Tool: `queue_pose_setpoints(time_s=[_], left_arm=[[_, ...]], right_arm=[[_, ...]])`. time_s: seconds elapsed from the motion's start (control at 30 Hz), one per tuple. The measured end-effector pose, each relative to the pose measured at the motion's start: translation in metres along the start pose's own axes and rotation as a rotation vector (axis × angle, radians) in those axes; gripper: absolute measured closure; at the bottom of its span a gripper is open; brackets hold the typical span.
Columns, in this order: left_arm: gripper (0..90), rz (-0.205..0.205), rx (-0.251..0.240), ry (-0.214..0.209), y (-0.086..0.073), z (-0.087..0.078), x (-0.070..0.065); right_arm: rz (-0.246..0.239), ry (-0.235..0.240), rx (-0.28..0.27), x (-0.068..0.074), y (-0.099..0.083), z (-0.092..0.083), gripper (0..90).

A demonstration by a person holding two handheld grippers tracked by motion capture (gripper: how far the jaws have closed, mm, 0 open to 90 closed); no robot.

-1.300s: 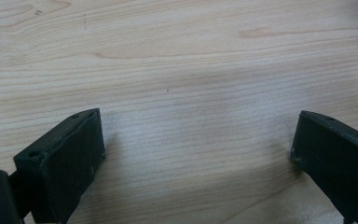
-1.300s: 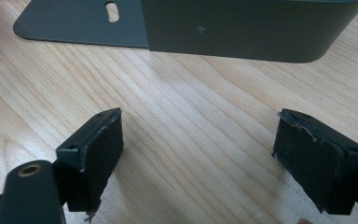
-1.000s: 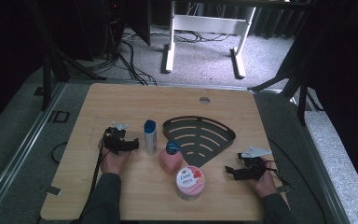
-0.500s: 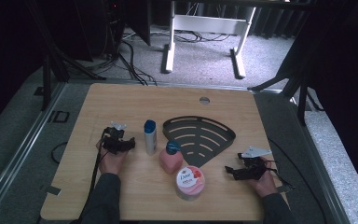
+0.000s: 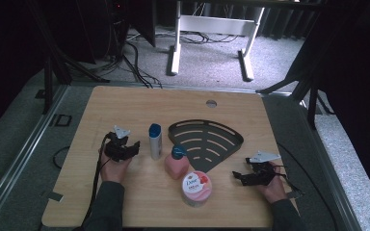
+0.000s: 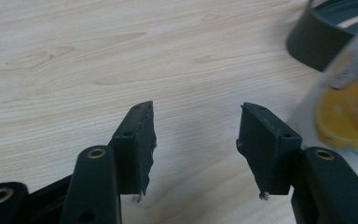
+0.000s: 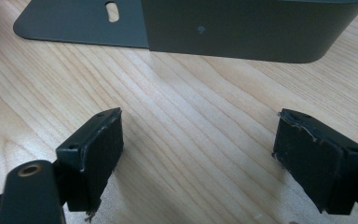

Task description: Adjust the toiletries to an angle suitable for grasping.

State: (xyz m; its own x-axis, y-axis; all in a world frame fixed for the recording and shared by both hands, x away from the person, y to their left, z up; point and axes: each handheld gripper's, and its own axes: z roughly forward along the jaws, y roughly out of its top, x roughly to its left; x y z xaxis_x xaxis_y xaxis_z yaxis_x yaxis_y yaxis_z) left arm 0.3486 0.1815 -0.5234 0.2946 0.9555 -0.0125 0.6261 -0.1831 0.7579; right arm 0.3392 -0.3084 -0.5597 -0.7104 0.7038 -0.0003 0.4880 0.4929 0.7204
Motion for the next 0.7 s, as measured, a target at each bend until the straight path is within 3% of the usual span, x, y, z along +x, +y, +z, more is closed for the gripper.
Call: queue_pose_setpoints(time_s=[0.23, 0.43, 0.57, 0.7], left_arm=[[50.2, 0.034, -0.058, -0.034, -0.003, -0.017, -0.009], [50.3, 0.089, -0.082, -0.092, -0.01, -0.026, -0.028], [50.4, 0.153, -0.101, -0.128, -0.015, -0.036, -0.044], [57.5, 0.158, -0.126, -0.191, -0.017, -0.043, -0.05]], right_arm=[[0.0, -0.003, -0.001, 0.0, 0.0, 0.0, 15.4], [-0.005, 0.001, -0.002, 0.0, 0.0, 0.0, 15.4], [-0.004, 0.001, -0.003, 0.0, 0.0, 0.0, 15.7], [-0.004, 0.001, -0.003, 0.0, 0.0, 0.0, 15.7]])
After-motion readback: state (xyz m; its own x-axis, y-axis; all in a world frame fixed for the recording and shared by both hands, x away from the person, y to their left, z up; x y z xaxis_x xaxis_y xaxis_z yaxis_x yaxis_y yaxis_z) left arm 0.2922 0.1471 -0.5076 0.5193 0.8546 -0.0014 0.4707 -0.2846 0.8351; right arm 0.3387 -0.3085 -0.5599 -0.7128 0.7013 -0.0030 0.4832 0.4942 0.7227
